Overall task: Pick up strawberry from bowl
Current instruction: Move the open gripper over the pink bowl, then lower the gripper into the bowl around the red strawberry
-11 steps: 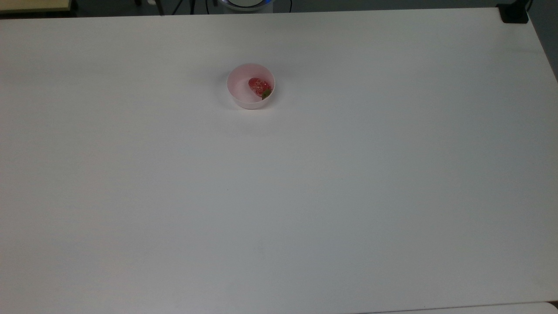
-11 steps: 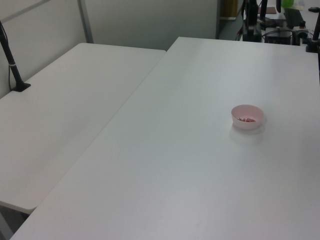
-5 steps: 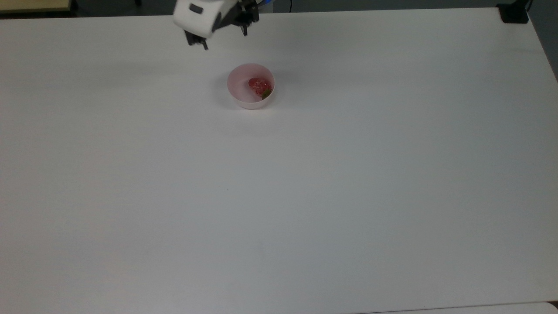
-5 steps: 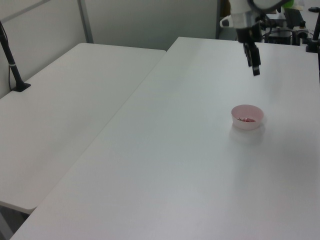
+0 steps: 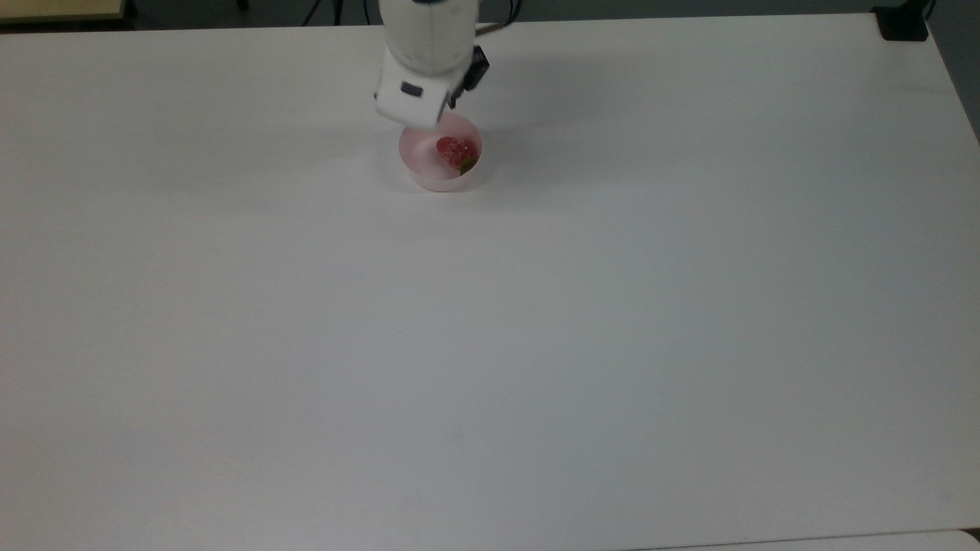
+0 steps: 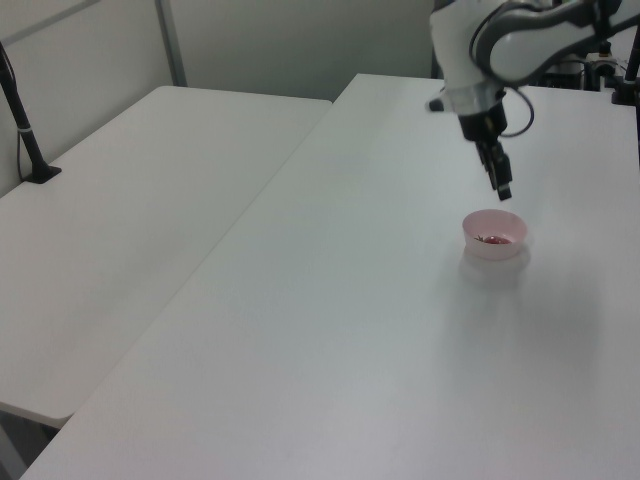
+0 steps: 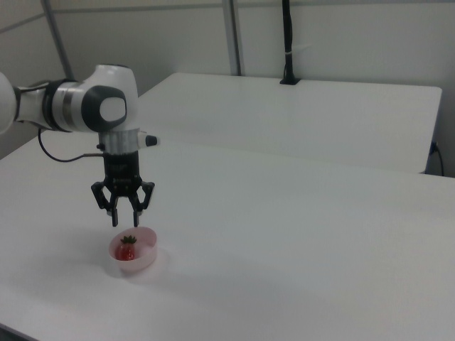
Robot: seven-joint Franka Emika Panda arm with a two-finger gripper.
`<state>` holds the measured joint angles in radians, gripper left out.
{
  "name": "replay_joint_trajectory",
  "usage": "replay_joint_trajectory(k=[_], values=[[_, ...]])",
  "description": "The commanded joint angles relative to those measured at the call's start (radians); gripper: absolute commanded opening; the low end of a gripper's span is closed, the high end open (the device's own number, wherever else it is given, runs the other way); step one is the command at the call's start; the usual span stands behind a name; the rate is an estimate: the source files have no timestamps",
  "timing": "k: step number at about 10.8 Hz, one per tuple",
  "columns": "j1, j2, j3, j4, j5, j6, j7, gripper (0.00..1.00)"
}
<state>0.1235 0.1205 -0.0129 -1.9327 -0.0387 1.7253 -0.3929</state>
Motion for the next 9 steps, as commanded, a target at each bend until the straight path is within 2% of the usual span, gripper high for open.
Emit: replay_joint_trajectory(k=[1, 3, 9], values=[[0.005, 0.034, 0.020, -0.051, -0.061, 0.086, -0.023, 0.73], [0.005, 0.045, 0.022, -0.084, -0.093, 0.146, -0.027, 0.82], [0.019, 0.074, 0.033, -0.095, -0.093, 0.149, -0.017, 0.81]])
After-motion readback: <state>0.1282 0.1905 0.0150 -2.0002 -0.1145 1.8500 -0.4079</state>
